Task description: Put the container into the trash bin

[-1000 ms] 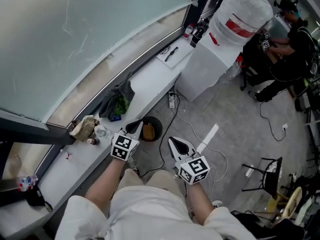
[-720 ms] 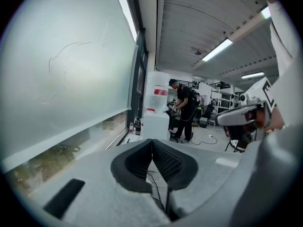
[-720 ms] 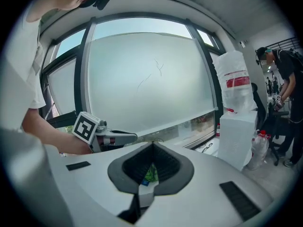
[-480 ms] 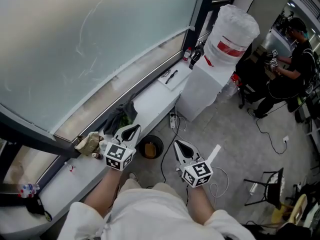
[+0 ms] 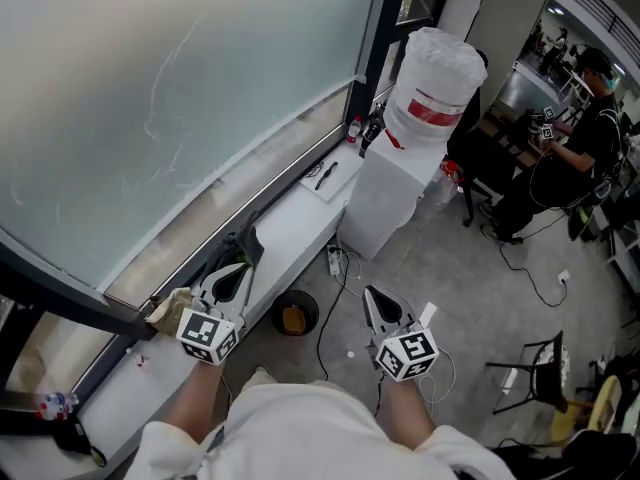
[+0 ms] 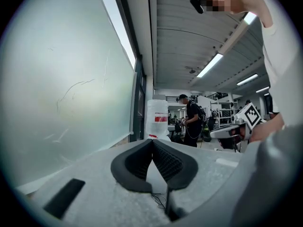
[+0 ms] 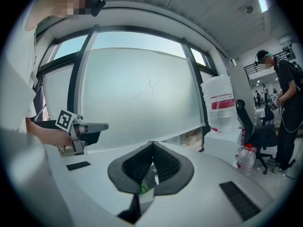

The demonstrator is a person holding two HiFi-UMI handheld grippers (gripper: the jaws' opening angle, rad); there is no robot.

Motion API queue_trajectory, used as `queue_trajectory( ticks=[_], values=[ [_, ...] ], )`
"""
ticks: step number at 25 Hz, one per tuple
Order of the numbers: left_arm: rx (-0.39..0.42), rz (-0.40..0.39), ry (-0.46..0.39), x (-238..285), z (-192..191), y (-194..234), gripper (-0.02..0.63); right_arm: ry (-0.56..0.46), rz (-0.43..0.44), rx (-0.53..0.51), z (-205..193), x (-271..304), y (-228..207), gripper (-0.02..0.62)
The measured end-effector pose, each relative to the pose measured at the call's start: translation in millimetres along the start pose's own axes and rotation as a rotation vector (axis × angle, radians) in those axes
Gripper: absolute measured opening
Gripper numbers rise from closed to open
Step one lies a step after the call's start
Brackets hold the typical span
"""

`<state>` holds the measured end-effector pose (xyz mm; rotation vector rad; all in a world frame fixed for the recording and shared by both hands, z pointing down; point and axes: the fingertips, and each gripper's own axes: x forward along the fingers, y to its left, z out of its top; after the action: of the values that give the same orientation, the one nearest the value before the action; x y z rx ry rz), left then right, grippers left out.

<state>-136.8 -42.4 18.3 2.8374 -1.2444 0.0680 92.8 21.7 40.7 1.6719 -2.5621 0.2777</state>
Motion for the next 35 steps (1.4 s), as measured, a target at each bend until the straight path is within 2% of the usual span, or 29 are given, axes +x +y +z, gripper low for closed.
queue_trajectory(
  ticks=[4, 8, 16, 22, 35],
  values=[
    [0.006, 0.018, -0.023, -18.3, 12.8, 0.2, 0.017, -0.019, -0.044, 0.004, 6.8, -15.6, -9.8, 0.002],
    [-0.022, 0.075, -0.063, -41.9, 24.7, 7.6, 0.018, -0.037, -0.095, 0.013, 15.0, -28.8, -21.6, 0.002],
    [-0.061, 0.151, -0.114, -83.0, 37.5, 4.5, 0.017, -0.057, -0.134, 0.001, 32.0, -45.4, -36.8, 0.002],
    [-0.080, 0.149, -0.136, -82.5, 41.6, -2.3, 0.018, -0.078, -0.107, 0.002, 41.1, -38.3, -29.0, 0.002],
    [-0.083, 0.114, -0.139, -80.3, 42.2, -14.3, 0.018, -0.052, -0.049, -0.003, 35.8, -19.9, -13.2, 0.002]
  ],
)
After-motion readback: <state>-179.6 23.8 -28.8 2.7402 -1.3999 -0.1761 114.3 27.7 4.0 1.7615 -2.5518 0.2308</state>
